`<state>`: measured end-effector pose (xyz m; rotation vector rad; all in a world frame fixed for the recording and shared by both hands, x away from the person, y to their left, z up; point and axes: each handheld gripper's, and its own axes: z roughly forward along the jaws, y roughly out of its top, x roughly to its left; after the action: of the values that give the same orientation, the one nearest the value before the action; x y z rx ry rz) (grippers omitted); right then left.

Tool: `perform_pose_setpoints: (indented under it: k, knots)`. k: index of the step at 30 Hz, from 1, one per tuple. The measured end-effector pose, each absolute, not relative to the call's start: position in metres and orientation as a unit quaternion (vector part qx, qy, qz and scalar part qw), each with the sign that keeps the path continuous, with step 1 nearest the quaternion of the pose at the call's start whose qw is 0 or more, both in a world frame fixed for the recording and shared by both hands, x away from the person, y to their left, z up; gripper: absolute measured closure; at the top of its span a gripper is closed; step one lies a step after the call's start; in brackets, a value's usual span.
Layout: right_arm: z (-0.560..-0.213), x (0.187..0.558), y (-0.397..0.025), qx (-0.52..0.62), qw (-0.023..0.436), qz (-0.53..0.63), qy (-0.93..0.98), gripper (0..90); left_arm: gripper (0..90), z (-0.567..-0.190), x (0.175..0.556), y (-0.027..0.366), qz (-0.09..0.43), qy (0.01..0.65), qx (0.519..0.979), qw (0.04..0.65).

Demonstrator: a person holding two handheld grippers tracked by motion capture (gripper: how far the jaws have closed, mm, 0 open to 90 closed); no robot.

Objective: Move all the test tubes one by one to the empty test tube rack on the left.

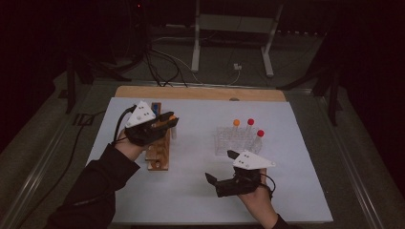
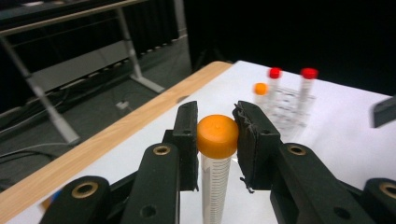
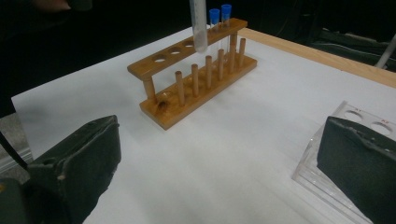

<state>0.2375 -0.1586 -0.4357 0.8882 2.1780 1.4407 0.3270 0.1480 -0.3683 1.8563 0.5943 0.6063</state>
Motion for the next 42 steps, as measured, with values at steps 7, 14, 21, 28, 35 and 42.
perform_pose_setpoints:
  k: [7,14,21,28,35,42]
  knots:
    - [-0.436,0.238,-0.16,0.315,0.194,0.511,0.776,0.0,72.0,-0.369,0.34,0.166,0.274,0.275,0.765,0.515]
    - [-0.436,0.238,-0.161,0.313,0.191,0.517,0.774,0.0,72.0,-0.372,0.352,0.178,0.296,0.298,0.755,0.503]
    - [-0.436,0.239,-0.161,0.313,0.187,0.518,0.774,0.0,72.0,-0.379,0.365,0.186,0.313,0.32,0.746,0.493]
    - [-0.437,0.239,-0.162,0.313,0.185,0.517,0.775,0.0,72.0,-0.389,0.378,0.193,0.315,0.347,0.732,0.493]
    - [-0.436,0.24,-0.164,0.313,0.184,0.521,0.772,0.0,72.0,-0.405,0.382,0.195,0.307,0.362,0.735,0.485]
    - [-0.437,0.24,-0.164,0.313,0.182,0.523,0.772,0.0,72.0,-0.425,0.387,0.194,0.29,0.374,0.742,0.474]
